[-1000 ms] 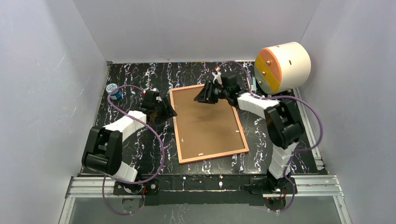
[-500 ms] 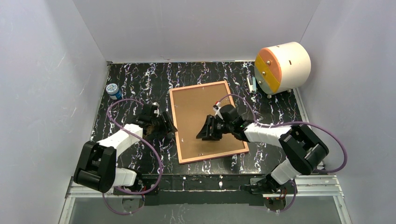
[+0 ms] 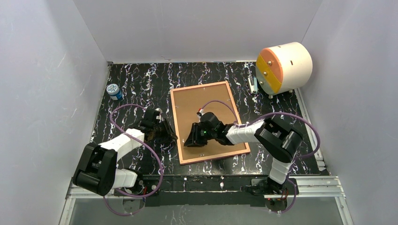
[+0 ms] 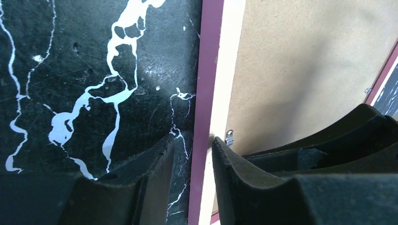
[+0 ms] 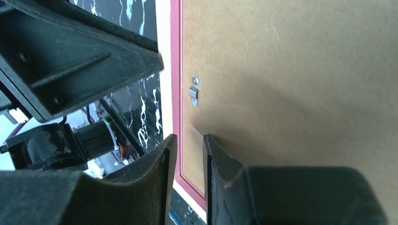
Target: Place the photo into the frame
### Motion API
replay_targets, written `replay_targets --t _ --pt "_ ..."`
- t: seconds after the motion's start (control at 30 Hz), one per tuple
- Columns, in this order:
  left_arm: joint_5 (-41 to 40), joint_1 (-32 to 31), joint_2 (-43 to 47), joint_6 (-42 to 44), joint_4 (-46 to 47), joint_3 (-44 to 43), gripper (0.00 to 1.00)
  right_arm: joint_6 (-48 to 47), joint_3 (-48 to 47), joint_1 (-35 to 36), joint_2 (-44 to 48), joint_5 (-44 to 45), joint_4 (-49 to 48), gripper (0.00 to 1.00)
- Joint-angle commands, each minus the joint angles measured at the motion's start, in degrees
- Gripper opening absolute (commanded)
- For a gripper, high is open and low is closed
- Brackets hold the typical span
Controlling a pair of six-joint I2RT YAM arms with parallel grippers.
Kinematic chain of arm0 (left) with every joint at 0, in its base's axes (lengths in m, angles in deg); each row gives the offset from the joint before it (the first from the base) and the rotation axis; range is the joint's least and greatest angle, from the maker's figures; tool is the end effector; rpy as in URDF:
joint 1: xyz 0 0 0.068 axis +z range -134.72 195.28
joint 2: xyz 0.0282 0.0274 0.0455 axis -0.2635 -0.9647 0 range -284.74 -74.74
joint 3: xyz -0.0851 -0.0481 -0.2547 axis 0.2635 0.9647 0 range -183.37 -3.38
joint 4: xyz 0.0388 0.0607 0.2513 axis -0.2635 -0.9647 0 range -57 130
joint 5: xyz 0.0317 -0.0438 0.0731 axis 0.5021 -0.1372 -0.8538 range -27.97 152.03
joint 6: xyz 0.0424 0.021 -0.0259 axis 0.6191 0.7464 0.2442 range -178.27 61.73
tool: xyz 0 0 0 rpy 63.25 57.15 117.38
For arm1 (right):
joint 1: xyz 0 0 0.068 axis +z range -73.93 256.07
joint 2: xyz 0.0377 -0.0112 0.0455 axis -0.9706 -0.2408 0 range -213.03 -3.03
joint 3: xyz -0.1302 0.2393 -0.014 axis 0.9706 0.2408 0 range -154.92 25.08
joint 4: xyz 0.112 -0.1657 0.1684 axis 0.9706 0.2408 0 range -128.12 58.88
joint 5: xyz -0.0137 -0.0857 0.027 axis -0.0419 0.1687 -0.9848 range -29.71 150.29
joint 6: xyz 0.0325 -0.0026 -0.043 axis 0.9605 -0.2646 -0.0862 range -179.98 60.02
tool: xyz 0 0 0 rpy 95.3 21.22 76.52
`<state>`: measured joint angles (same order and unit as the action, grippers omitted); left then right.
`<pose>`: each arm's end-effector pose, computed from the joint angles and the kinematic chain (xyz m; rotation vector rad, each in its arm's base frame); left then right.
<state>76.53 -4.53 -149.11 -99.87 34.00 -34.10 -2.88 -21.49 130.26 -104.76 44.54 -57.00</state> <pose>0.2206 -0.0890 0.1594 -0.3660 2.5332 -0.7596 0.1970 0.2895 0.1411 -0.1132 2.5401 1.2586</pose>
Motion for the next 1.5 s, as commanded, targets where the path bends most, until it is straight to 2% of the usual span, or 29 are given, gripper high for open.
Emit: replay_targets --t 0.0,0.47,0.9,1.47 --pt "1.13 -0.82 -0.28 0.00 0.56 1.66 0.33 -0.12 -2.79 1.08 -2.46 4.71 -2.59 0.35" --pt "-1.46 -1.19 -0.61 -0.02 0.89 2.38 0.29 -0.94 -2.97 1.30 -4.26 11.26 -2.89 0.31" --pt "-3.10 -1.19 0.37 -0.66 1.10 3.27 0.26 -0.20 -2.75 1.45 -8.83 4.07 -9.29 0.28" --pt "-2.81 -1.19 0.45 -1.61 1.83 4.00 0.23 -2.14 -1.60 1.76 -10.50 5.45 -16.17 0.29"
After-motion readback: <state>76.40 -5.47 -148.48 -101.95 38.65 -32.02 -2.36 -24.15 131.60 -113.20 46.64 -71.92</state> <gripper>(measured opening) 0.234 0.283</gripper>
